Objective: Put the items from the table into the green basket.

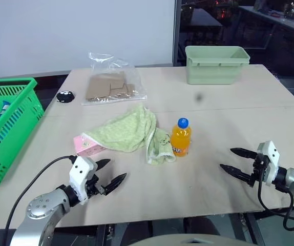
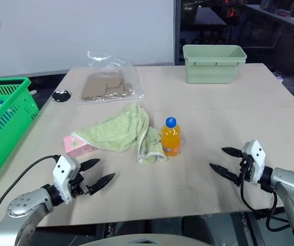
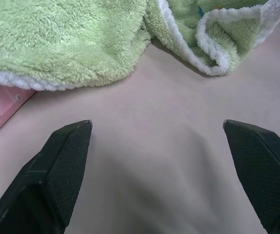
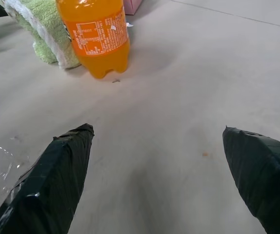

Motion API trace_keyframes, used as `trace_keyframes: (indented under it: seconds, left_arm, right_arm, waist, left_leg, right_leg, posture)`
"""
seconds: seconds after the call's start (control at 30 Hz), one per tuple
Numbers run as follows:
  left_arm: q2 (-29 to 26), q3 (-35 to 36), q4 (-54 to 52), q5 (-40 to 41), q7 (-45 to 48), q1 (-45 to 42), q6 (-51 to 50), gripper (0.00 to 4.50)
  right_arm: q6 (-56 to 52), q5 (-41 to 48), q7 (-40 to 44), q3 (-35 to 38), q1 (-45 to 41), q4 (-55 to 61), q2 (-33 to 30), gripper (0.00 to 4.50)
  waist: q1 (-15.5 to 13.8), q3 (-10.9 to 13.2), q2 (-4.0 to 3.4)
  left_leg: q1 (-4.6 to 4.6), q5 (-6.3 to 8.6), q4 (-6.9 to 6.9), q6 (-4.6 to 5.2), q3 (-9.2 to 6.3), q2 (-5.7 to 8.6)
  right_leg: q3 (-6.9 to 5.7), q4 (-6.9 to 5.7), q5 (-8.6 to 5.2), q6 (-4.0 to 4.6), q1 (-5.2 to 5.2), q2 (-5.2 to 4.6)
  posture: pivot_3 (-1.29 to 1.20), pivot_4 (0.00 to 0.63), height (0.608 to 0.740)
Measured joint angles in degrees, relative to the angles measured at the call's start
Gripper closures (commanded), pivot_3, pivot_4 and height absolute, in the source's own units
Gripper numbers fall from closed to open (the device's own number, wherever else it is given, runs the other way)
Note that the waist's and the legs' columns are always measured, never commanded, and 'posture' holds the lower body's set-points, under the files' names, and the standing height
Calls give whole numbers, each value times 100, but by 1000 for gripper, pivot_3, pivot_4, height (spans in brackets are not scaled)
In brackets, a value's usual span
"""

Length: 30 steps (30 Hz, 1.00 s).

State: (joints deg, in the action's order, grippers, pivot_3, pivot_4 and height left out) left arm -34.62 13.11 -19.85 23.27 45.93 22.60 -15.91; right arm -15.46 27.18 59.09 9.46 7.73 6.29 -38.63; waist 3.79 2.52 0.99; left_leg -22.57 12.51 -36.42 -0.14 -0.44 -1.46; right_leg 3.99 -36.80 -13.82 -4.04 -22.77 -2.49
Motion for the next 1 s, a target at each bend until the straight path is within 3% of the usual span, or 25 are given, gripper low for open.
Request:
trace_keyframes:
  seconds: [0.6, 0.8, 1.0]
  left_arm:
    - [32, -1, -17, 4, -173, -94, -23, 38]
    - [61, 1, -342, 534, -188, -131, -472, 38]
    - [178, -182, -542, 536, -627, -1065, -745, 38]
  right_arm:
    - [246, 1, 146, 0, -187, -280, 44, 0]
    - [190, 64, 191, 2, -265, -275, 46, 0]
    - [-513, 818, 280, 52, -529, 475, -52, 0]
  waist:
    - [-51, 2, 0]
    - [-86, 2, 0]
    - [-162, 3, -3]
  left_leg:
    - [0, -1, 0, 1, 1, 0]
    - [-1, -1, 0, 1, 1, 0]
    - [-1, -2, -1, 2, -1, 2]
  right_leg:
    - [0, 0, 0, 0, 2, 0]
    - [0, 0, 0, 0, 2, 0]
    - [0, -1, 1, -1, 7, 4]
  posture:
    - [-3, 16, 740]
    - [-2, 17, 740]
    - [-15, 11, 740]
